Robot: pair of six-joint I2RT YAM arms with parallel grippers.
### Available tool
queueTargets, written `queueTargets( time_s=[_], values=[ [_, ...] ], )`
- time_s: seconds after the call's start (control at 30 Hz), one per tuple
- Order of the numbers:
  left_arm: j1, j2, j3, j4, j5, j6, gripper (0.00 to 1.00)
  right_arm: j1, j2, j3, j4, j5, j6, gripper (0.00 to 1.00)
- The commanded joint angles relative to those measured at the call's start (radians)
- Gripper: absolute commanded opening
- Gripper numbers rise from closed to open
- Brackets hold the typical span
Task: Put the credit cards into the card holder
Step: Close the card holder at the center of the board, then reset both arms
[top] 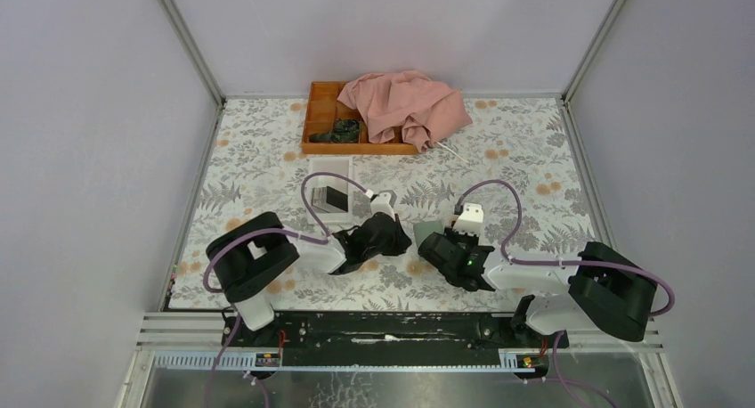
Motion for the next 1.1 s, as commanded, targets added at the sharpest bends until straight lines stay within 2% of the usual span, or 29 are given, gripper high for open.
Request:
queueTargets(
  time_s=[0.0,0.13,0.3,0.33,0.37,0.47,0.5,0.53,0.63,0.8,0.9,1.07],
  values=[
    [-0.003,-0.082,-0.02,-0.079,-0.104,0.011,0.09,-0.012,-0.049,0.006,-0.029,0.073,0.013,0.19],
    [-0.004,-0.153,-0.047,-0.14,-0.175,0.008,0.1,-0.017,-0.073,0.031,-0.067,0.094,0.002,0.28],
    [-0.003,-0.255,-0.035,-0.268,-0.318,0.037,0.15,-0.024,-0.122,0.076,-0.143,0.133,0.002,0.32],
    [-0.003,-0.273,-0.031,-0.291,-0.354,0.047,0.21,-0.024,-0.135,0.086,-0.158,0.144,-0.007,0.33],
    [-0.002,-0.292,-0.025,-0.316,-0.39,0.056,0.3,-0.025,-0.146,0.099,-0.176,0.157,-0.016,0.41],
    [0.011,-0.335,0.004,-0.357,-0.465,0.091,0.43,-0.037,-0.169,0.153,-0.292,0.202,-0.02,0.54],
    [0.016,-0.343,0.012,-0.363,-0.484,0.102,0.48,-0.039,-0.176,0.167,-0.328,0.222,-0.016,0.64],
    [0.02,-0.348,0.024,-0.366,-0.504,0.112,0.51,-0.042,-0.185,0.177,-0.356,0.239,-0.009,0.69],
    [0.038,-0.354,0.054,-0.378,-0.539,0.147,0.6,-0.047,-0.226,0.19,-0.416,0.272,0.016,0.76],
    [0.078,-0.371,0.081,-0.384,-0.558,0.184,0.71,-0.049,-0.314,0.156,-0.384,0.281,-0.028,0.8],
    [0.086,-0.39,0.078,-0.364,-0.587,0.206,0.8,-0.049,-0.348,0.136,-0.365,0.294,-0.029,0.88],
    [0.092,-0.438,0.032,-0.281,-0.629,0.238,0.85,-0.048,-0.339,0.131,-0.405,0.334,0.056,0.99]
  ],
)
